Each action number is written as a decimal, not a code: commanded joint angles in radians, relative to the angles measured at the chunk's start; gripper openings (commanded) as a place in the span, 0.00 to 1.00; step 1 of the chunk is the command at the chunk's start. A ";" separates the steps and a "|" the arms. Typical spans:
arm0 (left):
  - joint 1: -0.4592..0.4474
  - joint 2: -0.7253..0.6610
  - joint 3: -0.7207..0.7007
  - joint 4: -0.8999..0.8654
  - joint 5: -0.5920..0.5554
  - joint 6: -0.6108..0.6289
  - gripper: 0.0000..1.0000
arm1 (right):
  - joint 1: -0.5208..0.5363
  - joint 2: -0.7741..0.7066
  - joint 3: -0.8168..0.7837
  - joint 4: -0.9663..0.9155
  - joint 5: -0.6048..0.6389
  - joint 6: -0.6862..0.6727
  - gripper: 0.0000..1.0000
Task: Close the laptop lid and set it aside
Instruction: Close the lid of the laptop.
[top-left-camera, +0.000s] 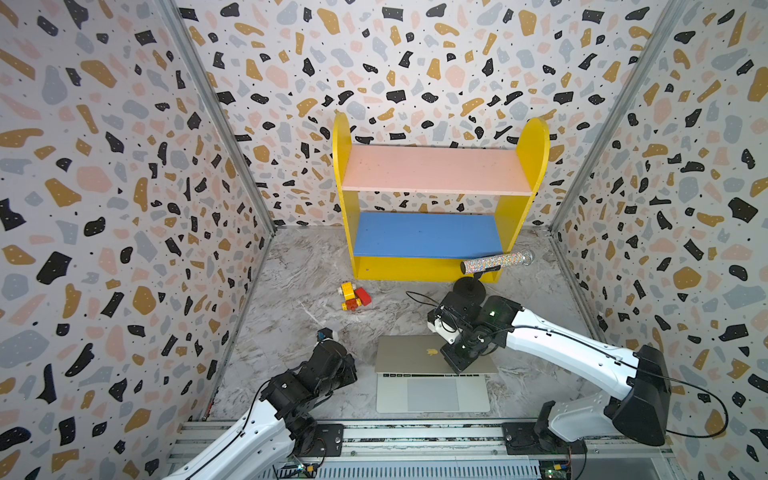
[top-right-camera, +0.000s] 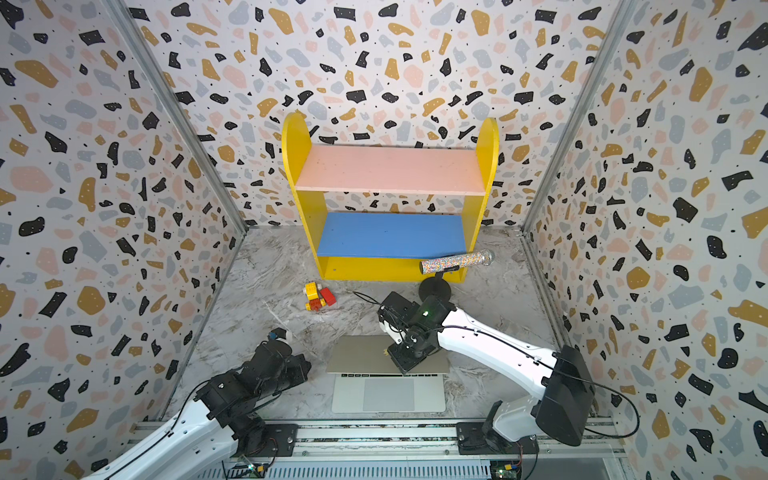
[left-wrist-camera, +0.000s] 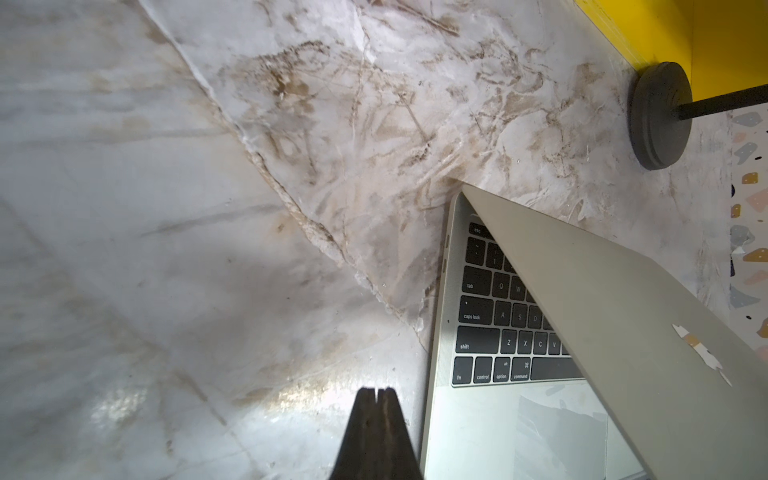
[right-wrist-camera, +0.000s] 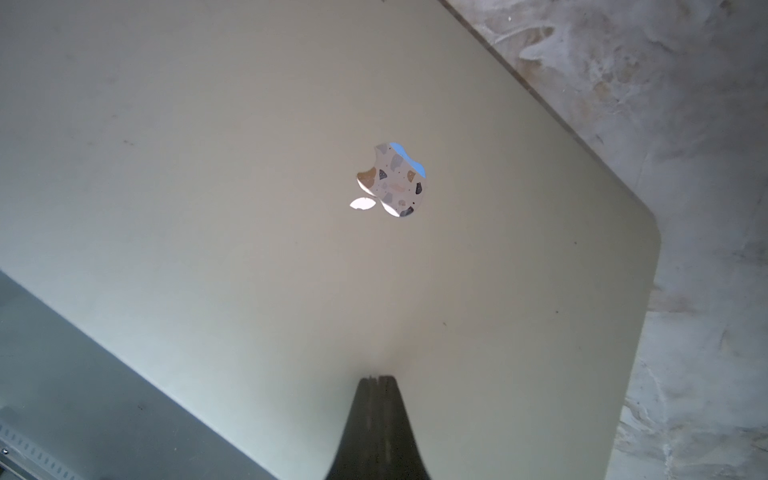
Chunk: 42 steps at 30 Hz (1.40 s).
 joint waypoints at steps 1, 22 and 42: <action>0.008 -0.010 0.032 -0.007 -0.018 0.014 0.00 | 0.012 -0.026 -0.020 -0.053 -0.021 0.017 0.00; 0.008 -0.027 0.028 -0.016 -0.021 0.014 0.00 | 0.016 -0.043 -0.097 -0.012 -0.031 0.039 0.00; 0.008 -0.026 0.026 -0.007 -0.015 0.014 0.00 | 0.015 -0.047 -0.192 0.046 -0.043 0.055 0.00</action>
